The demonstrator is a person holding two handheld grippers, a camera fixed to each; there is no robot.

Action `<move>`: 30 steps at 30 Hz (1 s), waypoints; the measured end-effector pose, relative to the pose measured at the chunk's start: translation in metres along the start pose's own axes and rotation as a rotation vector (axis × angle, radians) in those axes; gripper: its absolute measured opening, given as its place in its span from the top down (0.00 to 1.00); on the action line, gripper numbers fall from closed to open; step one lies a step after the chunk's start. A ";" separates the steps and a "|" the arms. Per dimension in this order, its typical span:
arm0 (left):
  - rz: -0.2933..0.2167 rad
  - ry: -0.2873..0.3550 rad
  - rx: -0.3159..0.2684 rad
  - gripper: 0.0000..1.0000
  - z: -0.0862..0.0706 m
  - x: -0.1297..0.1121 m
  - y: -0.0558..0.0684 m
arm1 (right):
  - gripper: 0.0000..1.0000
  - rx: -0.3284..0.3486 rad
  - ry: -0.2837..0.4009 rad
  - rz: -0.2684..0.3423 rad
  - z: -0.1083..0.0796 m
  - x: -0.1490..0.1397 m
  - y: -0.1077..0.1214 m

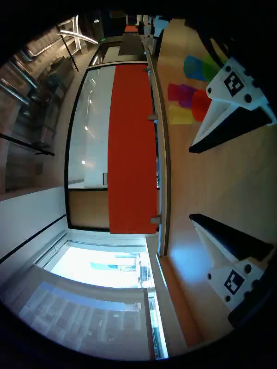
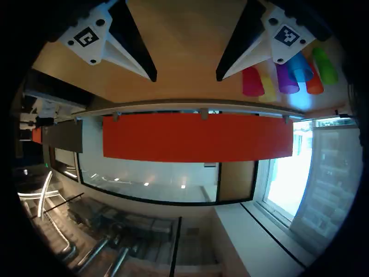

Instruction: Pour water

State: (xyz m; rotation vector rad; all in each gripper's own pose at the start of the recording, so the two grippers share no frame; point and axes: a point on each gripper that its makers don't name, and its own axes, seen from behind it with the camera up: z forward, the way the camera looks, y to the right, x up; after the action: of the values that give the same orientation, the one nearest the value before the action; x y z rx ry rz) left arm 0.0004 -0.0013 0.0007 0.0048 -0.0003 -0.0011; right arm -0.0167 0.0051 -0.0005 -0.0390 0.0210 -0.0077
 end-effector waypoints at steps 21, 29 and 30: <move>0.000 0.000 0.000 0.02 0.000 0.000 0.000 | 0.00 0.006 -0.003 0.005 0.001 0.002 -0.001; 0.000 0.000 0.000 0.02 0.000 0.000 0.000 | 0.00 0.006 -0.005 0.005 0.002 0.001 -0.001; 0.000 0.000 0.000 0.02 0.000 0.000 0.000 | 0.00 0.005 -0.005 0.005 0.002 0.001 -0.001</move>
State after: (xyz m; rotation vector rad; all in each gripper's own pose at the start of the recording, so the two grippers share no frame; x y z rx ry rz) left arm 0.0001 -0.0015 0.0005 0.0045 -0.0003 -0.0009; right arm -0.0156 0.0039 0.0014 -0.0336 0.0159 -0.0029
